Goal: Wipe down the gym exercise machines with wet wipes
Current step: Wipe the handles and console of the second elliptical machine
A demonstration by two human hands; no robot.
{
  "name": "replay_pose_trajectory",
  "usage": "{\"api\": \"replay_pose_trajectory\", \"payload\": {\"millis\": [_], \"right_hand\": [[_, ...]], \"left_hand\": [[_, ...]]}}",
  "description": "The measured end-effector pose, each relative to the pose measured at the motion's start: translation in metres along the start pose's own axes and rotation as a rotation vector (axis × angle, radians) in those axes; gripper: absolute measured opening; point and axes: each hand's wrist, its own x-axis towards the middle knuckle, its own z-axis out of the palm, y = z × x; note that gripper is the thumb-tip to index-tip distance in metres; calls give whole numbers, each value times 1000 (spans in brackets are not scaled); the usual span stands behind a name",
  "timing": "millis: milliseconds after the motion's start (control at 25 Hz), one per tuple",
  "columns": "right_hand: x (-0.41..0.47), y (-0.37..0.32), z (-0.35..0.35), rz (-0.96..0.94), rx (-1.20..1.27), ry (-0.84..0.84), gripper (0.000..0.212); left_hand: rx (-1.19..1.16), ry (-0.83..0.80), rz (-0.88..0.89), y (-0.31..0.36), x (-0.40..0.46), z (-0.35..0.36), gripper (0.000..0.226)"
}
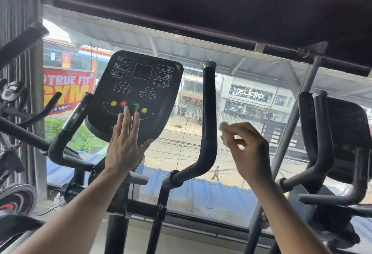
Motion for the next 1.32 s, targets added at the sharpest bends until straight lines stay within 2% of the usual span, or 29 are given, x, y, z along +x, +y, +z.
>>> {"api": "replay_pose_trajectory", "payload": {"millis": [200,320,400,560,640,800,880,1120,1200,1320], "right_hand": [[-20,-15,23,-56,-140,-22,27],[-46,-18,6,-96,-119,-158,29],[-36,-11,-6,-125,-82,-217,30],[17,5,-4,-142,-142,-171,26],[21,3,6,-146,-157,-202,23],[3,-10,-8,-267,-152,-426,21],[33,-13,-21,-375,-177,-545,19],[199,0,4,-640,-711,-530,21],[217,8,18,-659,-877,-638,26],[206,11,25,-609,-928,-725,25]], "left_hand": [[-146,14,-13,-1,1,-3,102],[-179,34,-13,-3,0,0,100],[-190,47,-4,-5,1,3,98],[-205,57,3,-7,3,4,94],[-210,47,3,-6,1,2,92],[-223,64,8,-7,0,3,92],[-222,95,17,-8,1,6,90],[-219,99,-4,-6,1,7,92],[-221,102,-6,-6,0,4,91],[-222,89,-11,-5,-1,3,91]]}}
